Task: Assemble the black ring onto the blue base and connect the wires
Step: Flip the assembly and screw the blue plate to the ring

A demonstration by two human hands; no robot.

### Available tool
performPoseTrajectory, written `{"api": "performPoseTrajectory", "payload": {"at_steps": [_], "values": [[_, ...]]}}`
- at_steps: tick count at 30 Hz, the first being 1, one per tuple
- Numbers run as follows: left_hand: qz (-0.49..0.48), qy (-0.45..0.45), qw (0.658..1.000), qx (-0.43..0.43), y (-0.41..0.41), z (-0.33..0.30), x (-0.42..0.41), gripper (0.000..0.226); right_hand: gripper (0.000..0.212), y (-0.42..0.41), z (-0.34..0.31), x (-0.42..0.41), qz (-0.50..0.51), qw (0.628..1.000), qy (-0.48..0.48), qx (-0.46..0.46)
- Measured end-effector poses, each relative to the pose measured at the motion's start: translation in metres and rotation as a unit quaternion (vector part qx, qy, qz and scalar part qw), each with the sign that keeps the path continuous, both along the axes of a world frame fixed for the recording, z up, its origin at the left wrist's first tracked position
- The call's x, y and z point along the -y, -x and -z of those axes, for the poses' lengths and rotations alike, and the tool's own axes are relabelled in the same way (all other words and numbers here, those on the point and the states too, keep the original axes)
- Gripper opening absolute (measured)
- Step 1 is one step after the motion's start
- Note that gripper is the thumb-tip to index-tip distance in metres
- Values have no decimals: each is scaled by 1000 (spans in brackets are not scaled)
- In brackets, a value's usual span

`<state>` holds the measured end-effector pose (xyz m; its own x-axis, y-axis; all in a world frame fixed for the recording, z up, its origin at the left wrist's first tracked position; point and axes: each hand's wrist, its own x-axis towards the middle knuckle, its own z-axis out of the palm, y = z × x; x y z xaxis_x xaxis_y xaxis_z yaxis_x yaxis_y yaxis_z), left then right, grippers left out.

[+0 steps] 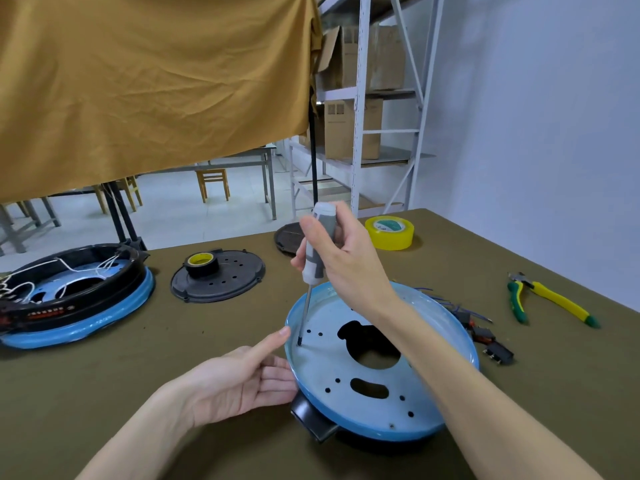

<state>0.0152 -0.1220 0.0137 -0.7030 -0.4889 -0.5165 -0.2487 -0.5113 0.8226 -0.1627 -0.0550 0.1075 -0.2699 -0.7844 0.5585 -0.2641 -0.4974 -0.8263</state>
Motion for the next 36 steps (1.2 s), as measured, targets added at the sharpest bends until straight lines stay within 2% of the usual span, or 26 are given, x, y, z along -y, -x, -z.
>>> {"api": "performPoseTrajectory", "payload": {"at_steps": [4, 6, 9, 13, 16, 18, 20, 22, 23, 25, 27, 28, 30, 33, 35, 36], "values": [[-18, -8, 1000, -7, 0, -1, -4, 94, 18, 9, -12, -12, 45, 997, 52, 37], [-24, 13, 1000, -11, 4, 0, -10, 87, 20, 26, -20, -26, 95, 988, 79, 93], [-62, 46, 997, -19, 10, 4, -19, 73, 30, 69, -15, -54, 180, 967, 3, 181], [-133, 36, 989, -56, 16, 5, -27, 61, 24, 124, 23, -88, 277, 921, -182, 203], [-167, 40, 983, -65, 23, 2, -32, 43, 12, 150, 34, -106, 299, 885, -160, 318], [-189, 48, 979, -64, 25, 3, -34, 41, 15, 165, 29, -114, 317, 874, -128, 345], [-197, 57, 977, -63, 25, 5, -35, 41, 12, 177, 31, -123, 332, 889, -146, 279], [-201, 71, 975, -63, 23, 6, -36, 43, 8, 184, 41, -129, 358, 897, -227, 127], [-207, 79, 973, -61, 23, 6, -36, 44, 8, 188, 49, -132, 372, 885, -278, 37], [-221, 103, 968, -58, 24, 3, -39, 46, 8, 193, 65, -135, 384, 839, -368, -116], [-235, 120, 963, -58, 24, -3, -41, 48, 1, 194, 78, -136, 404, 781, -426, -215], [-245, 123, 960, -61, 24, -9, -41, 48, 9, 195, 83, -137, 423, 750, -442, -252], [-262, 134, 953, -74, 23, -25, -42, 44, 24, 198, 90, -140, 444, 710, -461, -294], [-276, 193, 937, -99, 25, -55, -42, 34, 33, 196, 94, -140, 456, 661, -487, -342], [-280, 292, 909, -104, 30, -70, -43, 42, 38, 189, 90, -137, 474, 625, -489, -382], [-272, 361, 886, -99, 33, -77, -45, 50, 39, 185, 84, -134, 489, 625, -469, -388]]}}
